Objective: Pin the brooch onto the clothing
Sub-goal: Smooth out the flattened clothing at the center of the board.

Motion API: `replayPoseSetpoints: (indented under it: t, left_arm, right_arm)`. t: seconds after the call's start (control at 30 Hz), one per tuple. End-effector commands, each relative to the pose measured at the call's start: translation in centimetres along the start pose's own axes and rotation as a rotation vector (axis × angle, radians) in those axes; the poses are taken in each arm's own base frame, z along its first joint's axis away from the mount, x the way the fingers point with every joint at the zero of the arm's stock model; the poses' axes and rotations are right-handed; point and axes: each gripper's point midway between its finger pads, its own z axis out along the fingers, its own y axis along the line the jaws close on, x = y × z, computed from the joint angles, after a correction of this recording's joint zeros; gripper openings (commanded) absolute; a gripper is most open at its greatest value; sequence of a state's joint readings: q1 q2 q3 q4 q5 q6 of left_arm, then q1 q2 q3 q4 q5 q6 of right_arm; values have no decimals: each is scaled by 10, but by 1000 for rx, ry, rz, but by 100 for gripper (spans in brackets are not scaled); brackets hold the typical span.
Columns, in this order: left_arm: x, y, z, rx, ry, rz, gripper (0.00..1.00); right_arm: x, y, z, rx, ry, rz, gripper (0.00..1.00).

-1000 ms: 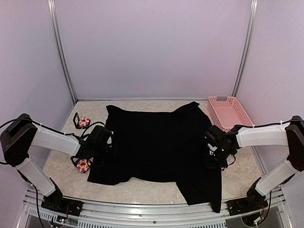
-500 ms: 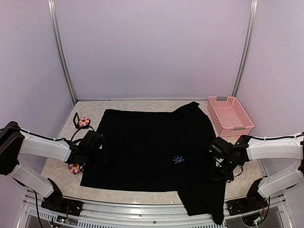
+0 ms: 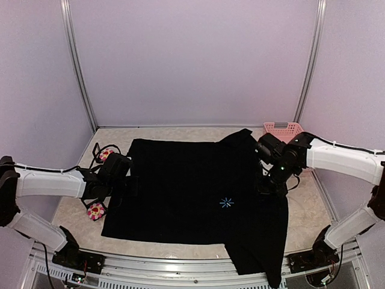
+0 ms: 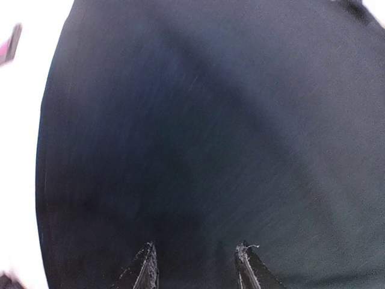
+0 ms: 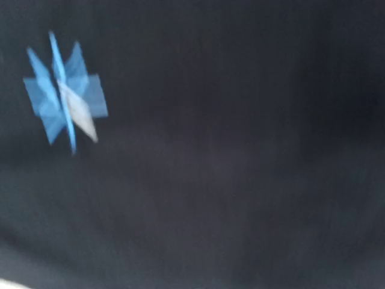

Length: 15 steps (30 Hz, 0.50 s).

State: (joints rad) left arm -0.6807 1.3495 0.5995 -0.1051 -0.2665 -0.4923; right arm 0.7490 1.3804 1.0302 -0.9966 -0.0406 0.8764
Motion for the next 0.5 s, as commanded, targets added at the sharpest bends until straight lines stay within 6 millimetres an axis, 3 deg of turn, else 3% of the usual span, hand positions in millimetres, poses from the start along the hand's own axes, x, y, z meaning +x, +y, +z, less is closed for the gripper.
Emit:
replayPoseSetpoints:
  t: [0.0,0.1,0.27,0.37,0.47]
  left_arm:
    - [-48,-34,5,80,-82,44,41]
    - [-46,-43,29,101,-38,49,40]
    - [-30,-33,64,71,52,26,40]
    - [-15,-20,75,39,100,22,40]
    - [2,-5,84,7,158,0,40]
  right_arm:
    - [-98,-7,2,86,-173,-121,0]
    - [-154,-10,18,122,-229,-168,0]
    - [-220,-27,66,179,-227,-171,0]
    - [-244,-51,94,258,-202,-148,0]
    - [-253,-75,117,313,-151,-131,0]
